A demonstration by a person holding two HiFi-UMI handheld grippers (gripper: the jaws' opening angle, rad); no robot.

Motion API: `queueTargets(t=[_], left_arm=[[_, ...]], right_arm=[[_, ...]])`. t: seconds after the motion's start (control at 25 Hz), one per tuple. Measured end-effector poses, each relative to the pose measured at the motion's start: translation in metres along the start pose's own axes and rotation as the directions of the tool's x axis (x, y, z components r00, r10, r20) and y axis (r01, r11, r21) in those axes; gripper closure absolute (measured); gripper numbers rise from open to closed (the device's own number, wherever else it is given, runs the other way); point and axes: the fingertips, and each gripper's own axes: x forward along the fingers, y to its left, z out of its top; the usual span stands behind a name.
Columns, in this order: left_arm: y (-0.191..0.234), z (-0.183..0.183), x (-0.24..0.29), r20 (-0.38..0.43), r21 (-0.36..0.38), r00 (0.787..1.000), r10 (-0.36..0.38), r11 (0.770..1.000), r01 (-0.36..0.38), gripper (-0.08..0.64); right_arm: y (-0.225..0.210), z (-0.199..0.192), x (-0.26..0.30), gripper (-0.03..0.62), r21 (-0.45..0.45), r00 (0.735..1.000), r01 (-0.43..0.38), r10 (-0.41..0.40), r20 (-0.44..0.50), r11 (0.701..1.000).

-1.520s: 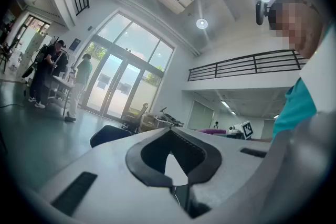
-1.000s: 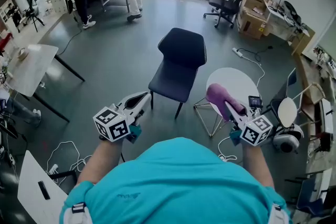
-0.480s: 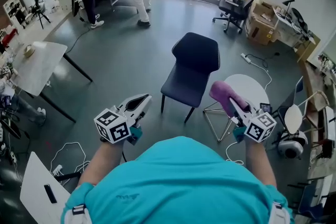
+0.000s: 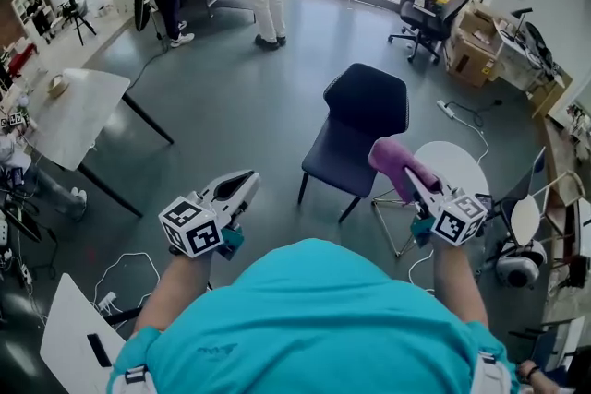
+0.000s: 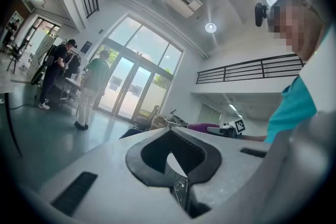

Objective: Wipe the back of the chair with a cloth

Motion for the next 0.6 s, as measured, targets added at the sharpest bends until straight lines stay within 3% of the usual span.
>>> queueTargets(t=[0.16, 0.28, 0.48, 0.6], left_arm=[[0.015, -0.006, 0.015, -0.012, -0.009, 1.0, 0.014, 1.0, -0.014, 0.557], [0.022, -0.006, 0.052, -0.036, -0.014, 0.999, 0.026, 1.0, -0.026, 0.555], [0.027, -0.015, 0.153, -0.068, 0.003, 0.997, 0.036, 0.999, -0.036, 0.555], [0.029, -0.019, 0.235, -0.069, -0.022, 0.997, 0.041, 0.999, -0.043, 0.555]], right_arm=[[-0.014, -0.005, 0.022, 0.541, 0.0, 0.999, -0.039, 0.039, -0.01, 0.999], [-0.051, 0.001, 0.032, 0.541, 0.014, 0.999, -0.052, 0.052, -0.005, 0.999], [-0.149, -0.001, 0.043, 0.541, 0.044, 0.996, -0.084, 0.084, 0.005, 0.995], [-0.222, -0.001, 0.049, 0.541, 0.038, 0.995, -0.103, 0.103, -0.004, 0.994]])
